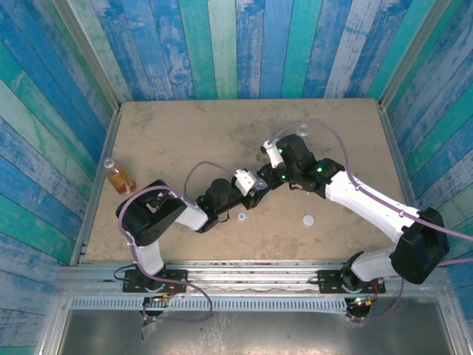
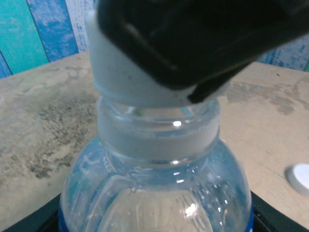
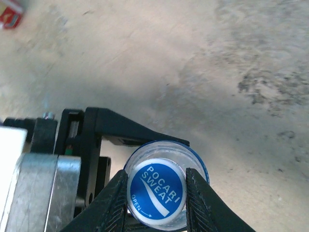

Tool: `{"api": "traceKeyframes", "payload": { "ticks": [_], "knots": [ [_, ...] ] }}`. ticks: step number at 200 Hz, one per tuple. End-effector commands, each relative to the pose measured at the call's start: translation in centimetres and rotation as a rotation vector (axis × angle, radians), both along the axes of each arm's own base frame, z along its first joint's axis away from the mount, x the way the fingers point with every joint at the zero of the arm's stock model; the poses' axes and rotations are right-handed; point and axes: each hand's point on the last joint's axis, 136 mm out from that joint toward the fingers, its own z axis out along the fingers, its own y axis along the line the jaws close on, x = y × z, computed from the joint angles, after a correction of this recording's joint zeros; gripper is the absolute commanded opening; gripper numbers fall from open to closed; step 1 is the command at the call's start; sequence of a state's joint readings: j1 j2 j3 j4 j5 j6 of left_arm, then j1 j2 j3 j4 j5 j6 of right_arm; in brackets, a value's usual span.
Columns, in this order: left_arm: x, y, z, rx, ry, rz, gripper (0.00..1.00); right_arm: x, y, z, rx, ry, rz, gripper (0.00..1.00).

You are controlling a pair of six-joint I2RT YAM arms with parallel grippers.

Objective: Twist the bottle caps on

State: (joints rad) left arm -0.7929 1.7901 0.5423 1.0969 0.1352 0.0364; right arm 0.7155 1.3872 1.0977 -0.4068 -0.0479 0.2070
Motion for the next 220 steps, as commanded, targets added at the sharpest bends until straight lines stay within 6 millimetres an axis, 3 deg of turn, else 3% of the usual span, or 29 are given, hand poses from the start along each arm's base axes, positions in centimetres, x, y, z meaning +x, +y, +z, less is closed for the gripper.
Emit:
{"api": "traceKeyframes", "payload": {
  "ticks": [1, 26, 50, 90, 115, 173, 220],
  "knots": [
    [2.9, 0.7, 8.5, -0.142, -0.145, 0.155, 0.00, -1.5, -1.8, -2.8, -0.072, 0.107, -0.203, 0.15],
    [2.3, 0.5, 9.0, -0.152, -0.140, 0.146, 0.00, -0.8, -1.8, -1.5, -0.023, 0.062, -0.245, 0.17],
    [1.7, 0.6, 8.4, -0.139, -0.112, 0.126, 0.00, -0.5, -1.1, 1.5, 0.008, -0.039, -0.155, 0.25],
    [0.3, 0.7, 7.2, -0.120, -0.075, 0.069, 0.00, -1.9, -0.1, 8.1, 0.133, -0.237, 0.022, 0.57],
    [-1.0, 0.6, 6.8, -0.095, -0.065, 0.008, 0.00, -3.6, -0.5, 10.3, 0.168, -0.301, 0.108, 0.67],
    [-7.7, -0.7, 7.6, -0.025, -0.068, -0.348, 0.00, -8.9, -1.7, 11.4, 0.173, -0.313, 0.479, 0.60],
    [-10.7, -0.6, 9.4, -0.045, -0.082, -0.493, 0.00, -10.2, -1.4, 10.1, 0.112, -0.275, 0.624, 0.54]
  ]
}}
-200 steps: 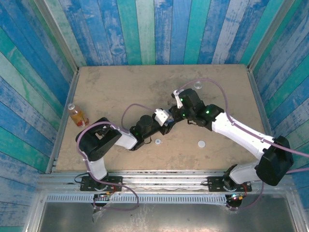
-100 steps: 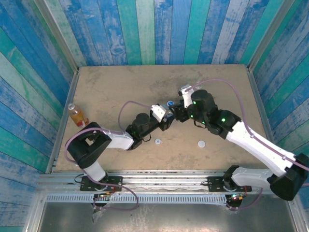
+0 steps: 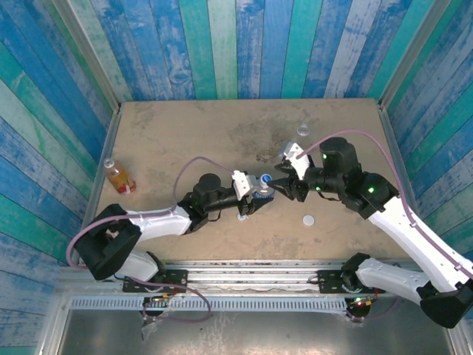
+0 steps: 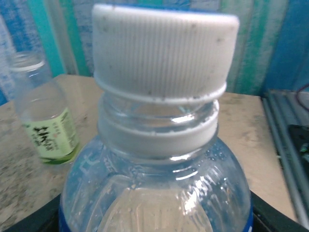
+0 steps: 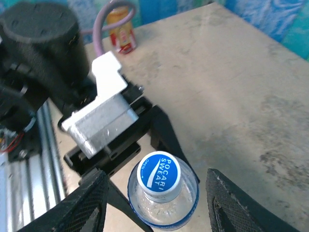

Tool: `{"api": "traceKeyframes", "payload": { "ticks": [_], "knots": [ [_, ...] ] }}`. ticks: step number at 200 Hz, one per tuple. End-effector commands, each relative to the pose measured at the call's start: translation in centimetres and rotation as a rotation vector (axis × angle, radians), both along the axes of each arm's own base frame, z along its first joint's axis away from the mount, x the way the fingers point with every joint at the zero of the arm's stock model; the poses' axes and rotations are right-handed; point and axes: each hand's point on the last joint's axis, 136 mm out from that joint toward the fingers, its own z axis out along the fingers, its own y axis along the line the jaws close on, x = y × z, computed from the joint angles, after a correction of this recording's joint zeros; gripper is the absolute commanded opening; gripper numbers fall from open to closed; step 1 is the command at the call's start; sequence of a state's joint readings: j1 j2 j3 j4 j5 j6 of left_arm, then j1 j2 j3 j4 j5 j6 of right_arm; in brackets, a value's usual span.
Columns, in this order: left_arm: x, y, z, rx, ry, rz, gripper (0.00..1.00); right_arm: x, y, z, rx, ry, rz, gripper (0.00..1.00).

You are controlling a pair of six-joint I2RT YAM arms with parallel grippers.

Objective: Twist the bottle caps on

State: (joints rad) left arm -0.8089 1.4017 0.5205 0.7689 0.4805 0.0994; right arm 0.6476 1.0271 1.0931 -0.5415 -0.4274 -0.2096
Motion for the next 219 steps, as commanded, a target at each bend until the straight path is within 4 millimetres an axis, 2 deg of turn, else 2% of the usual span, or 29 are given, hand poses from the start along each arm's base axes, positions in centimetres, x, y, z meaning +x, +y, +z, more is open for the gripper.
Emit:
{"api": "traceKeyframes", "payload": {
  "ticks": [1, 40, 83, 116, 152, 176, 206, 219],
  "knots": [
    [-2.6, 0.1, 1.7, -0.016, -0.030, -0.130, 0.00, -1.8, 0.4, -0.4, -0.041, 0.004, 0.140, 0.54],
    [-3.0, -0.1, 1.6, -0.011, -0.029, -0.158, 0.00, -1.8, 1.5, -0.7, -0.031, 0.037, 0.191, 0.49],
    [-2.9, 0.0, 1.9, -0.021, -0.027, -0.147, 0.00, -1.7, 1.6, -1.3, -0.043, 0.048, 0.198, 0.48],
    [-2.8, -0.1, 2.1, -0.027, -0.023, -0.145, 0.00, -1.5, 1.7, -1.7, -0.051, 0.055, 0.198, 0.41],
    [-2.7, -0.1, 2.2, -0.028, -0.016, -0.140, 0.00, -1.5, 1.8, -1.9, -0.055, 0.057, 0.204, 0.41],
    [-2.6, -0.1, 2.1, -0.026, -0.015, -0.132, 0.00, -1.4, 1.8, -1.9, -0.056, 0.057, 0.202, 0.31],
    [-1.2, -0.1, 2.7, -0.036, -0.030, -0.065, 0.00, -1.5, 1.7, -2.4, -0.062, 0.077, 0.197, 0.27],
    [-0.2, -0.5, 3.9, -0.045, -0.059, -0.032, 0.00, -1.3, 1.5, -2.9, -0.075, 0.088, 0.174, 0.27]
  ]
}}
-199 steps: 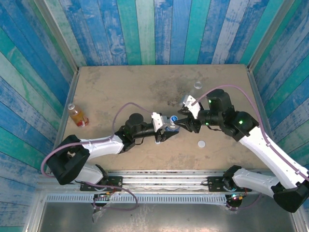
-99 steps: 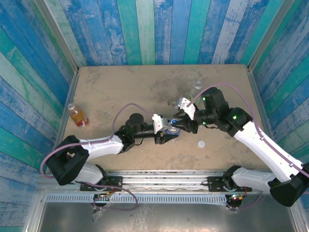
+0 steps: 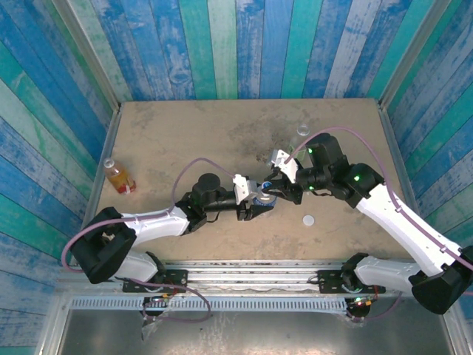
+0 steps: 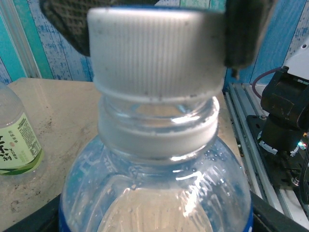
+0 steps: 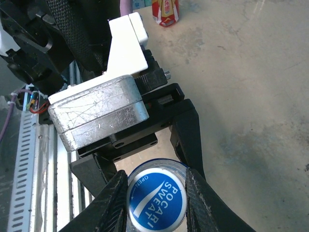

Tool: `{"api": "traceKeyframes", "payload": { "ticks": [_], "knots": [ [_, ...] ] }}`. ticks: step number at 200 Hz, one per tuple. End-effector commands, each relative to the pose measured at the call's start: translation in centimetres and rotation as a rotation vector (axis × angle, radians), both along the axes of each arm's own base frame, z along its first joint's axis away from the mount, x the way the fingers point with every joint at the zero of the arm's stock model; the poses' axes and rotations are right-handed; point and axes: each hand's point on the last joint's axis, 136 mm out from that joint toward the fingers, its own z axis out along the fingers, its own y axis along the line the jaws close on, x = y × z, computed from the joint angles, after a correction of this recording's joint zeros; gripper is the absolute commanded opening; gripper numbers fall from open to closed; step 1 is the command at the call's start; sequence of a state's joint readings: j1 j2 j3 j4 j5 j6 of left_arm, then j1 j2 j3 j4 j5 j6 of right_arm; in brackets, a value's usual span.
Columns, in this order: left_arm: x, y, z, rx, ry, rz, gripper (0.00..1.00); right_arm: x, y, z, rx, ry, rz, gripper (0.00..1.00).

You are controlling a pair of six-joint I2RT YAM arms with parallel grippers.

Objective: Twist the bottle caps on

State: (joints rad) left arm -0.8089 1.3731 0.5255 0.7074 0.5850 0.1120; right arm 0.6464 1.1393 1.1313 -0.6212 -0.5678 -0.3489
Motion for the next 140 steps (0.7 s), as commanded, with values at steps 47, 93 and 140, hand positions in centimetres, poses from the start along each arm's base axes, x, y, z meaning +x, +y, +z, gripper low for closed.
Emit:
{"api": "traceKeyframes", "payload": {
  "ticks": [47, 93, 140],
  "knots": [
    [6.3, -1.2, 8.3, -0.109, -0.146, 0.239, 0.00, 2.1, -1.7, -2.6, -0.098, 0.044, -0.183, 0.25],
    [11.0, -1.0, 11.5, -0.156, -0.110, 0.456, 0.00, 7.2, -4.1, -5.0, -0.123, 0.049, -0.593, 0.18],
    [14.1, -1.8, 13.1, -0.194, -0.088, 0.558, 0.00, 9.1, -5.6, -6.9, -0.151, 0.091, -0.883, 0.19]
  ]
}}
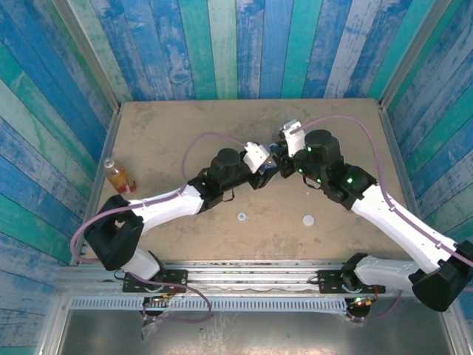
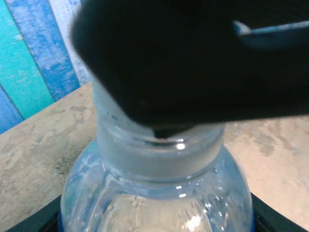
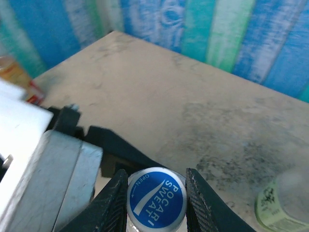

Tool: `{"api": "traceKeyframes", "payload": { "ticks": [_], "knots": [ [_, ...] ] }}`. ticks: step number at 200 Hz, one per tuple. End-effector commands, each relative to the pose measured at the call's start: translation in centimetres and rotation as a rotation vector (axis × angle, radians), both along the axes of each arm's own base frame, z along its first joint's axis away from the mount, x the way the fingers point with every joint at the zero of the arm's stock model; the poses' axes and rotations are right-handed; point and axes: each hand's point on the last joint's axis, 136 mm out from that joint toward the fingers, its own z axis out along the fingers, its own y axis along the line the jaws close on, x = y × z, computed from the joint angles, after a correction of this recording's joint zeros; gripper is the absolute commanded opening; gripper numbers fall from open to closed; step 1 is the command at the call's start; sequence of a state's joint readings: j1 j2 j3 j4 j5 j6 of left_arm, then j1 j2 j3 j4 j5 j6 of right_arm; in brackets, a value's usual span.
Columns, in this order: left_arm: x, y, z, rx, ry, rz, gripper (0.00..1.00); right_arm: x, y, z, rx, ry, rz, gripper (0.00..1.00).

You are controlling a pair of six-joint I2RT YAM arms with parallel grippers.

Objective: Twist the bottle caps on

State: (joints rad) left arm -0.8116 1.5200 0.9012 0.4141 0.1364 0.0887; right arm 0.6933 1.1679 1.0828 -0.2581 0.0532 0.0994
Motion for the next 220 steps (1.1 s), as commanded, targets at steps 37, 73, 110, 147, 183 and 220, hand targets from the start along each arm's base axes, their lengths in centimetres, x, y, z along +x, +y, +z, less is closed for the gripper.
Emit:
{"api": "traceKeyframes", "payload": {
  "ticks": [37, 73, 110, 147, 183, 220],
  "knots": [
    [2.6, 0.3, 9.1, -0.247, -0.155, 0.120, 0.00, -1.7, -1.7, -8.1, -0.175, 0.207, -0.062, 0.27],
    [0.8, 0.6, 7.6, -0.222, -0.135, 0.014, 0.00, -3.5, -1.1, -4.2, -0.112, 0.028, 0.105, 0.55],
    [-1.7, 1.8, 5.9, -0.218, -0.100, -0.157, 0.00, -8.0, -1.7, -1.2, -0.062, -0.108, 0.311, 0.73],
    [-5.9, 1.7, 4.2, -0.115, -0.095, -0.379, 0.00, -11.9, -1.7, -0.1, -0.053, -0.095, 0.505, 0.69],
    [-9.8, 1.6, 4.1, -0.074, -0.092, -0.590, 0.00, -12.4, -0.8, 0.6, -0.086, -0.074, 0.598, 0.67],
    [-11.7, 1.6, 4.1, -0.068, -0.092, -0.709, 0.00, -11.8, 0.4, 2.0, -0.104, -0.090, 0.656, 0.67]
  ]
}}
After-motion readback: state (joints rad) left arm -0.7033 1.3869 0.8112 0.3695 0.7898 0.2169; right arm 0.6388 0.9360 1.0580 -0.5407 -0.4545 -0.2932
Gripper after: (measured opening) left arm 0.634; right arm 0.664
